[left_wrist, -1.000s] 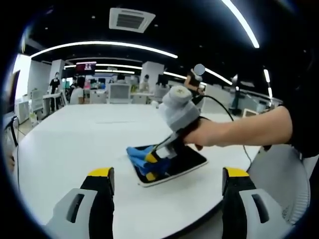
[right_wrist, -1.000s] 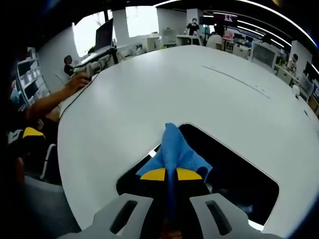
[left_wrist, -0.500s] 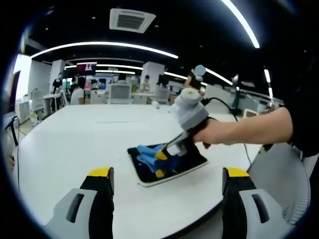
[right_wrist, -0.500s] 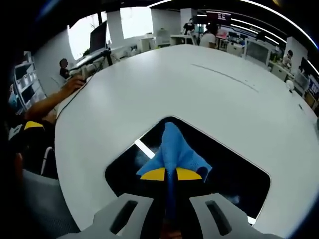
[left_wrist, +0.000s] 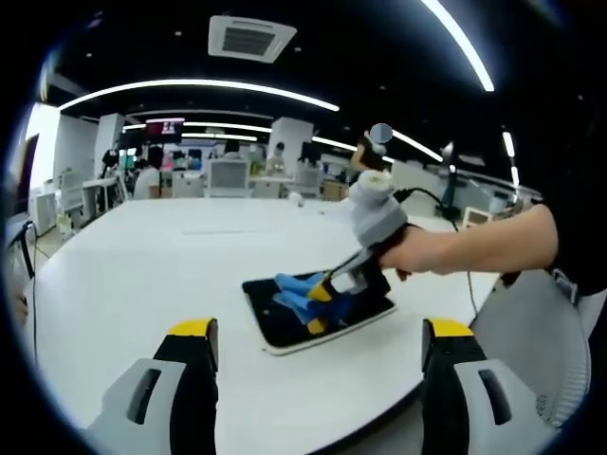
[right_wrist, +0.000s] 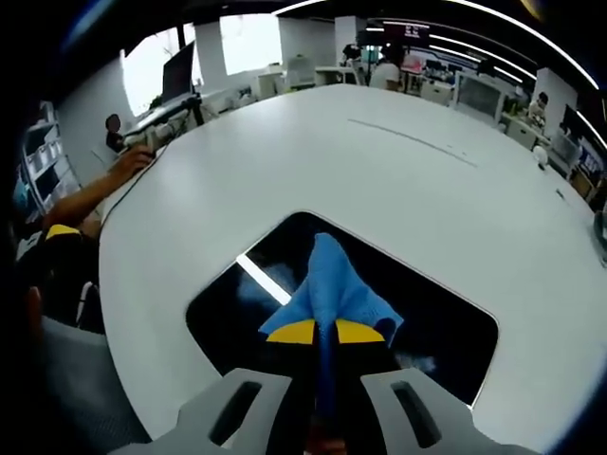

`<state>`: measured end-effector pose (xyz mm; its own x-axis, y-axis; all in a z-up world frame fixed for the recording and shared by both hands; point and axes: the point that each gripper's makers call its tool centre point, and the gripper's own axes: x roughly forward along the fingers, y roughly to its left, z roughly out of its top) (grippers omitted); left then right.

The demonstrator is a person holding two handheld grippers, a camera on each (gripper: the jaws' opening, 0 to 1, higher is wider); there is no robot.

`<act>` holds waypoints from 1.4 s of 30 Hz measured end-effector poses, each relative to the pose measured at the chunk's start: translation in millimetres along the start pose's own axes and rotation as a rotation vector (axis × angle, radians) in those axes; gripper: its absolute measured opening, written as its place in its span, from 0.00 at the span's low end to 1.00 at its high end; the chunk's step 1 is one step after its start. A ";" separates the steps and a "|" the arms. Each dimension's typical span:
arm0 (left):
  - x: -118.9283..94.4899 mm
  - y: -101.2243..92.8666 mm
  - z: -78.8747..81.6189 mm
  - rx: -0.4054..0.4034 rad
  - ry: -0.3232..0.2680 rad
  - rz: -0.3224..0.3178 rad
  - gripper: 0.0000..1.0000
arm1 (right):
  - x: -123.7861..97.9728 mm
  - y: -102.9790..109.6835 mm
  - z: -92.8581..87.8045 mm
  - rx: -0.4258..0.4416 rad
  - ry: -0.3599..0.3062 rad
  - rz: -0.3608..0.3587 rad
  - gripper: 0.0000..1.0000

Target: Wipe the mirror surface with the cleaning cloth until all visible marks leave the cleaned area.

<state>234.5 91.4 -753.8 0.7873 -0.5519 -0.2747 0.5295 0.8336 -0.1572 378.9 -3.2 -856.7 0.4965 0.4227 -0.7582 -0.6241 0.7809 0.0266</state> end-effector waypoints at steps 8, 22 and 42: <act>-0.1 -0.5 0.0 0.000 0.001 -0.002 0.88 | -12.1 -17.0 -12.1 0.027 0.004 -0.030 0.00; -0.4 -0.6 -0.2 0.003 0.001 -0.004 0.87 | -25.7 -52.7 -31.2 0.055 0.019 -0.084 0.00; -0.2 -1.7 -0.3 0.006 0.002 -0.008 0.88 | -54.0 -68.5 -55.9 0.087 0.019 -0.136 0.00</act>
<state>233.3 90.1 -753.8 0.7827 -0.5581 -0.2754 0.5372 0.8293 -0.1539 361.1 -105.2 -854.0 0.5609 0.3021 -0.7708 -0.4970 0.8675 -0.0217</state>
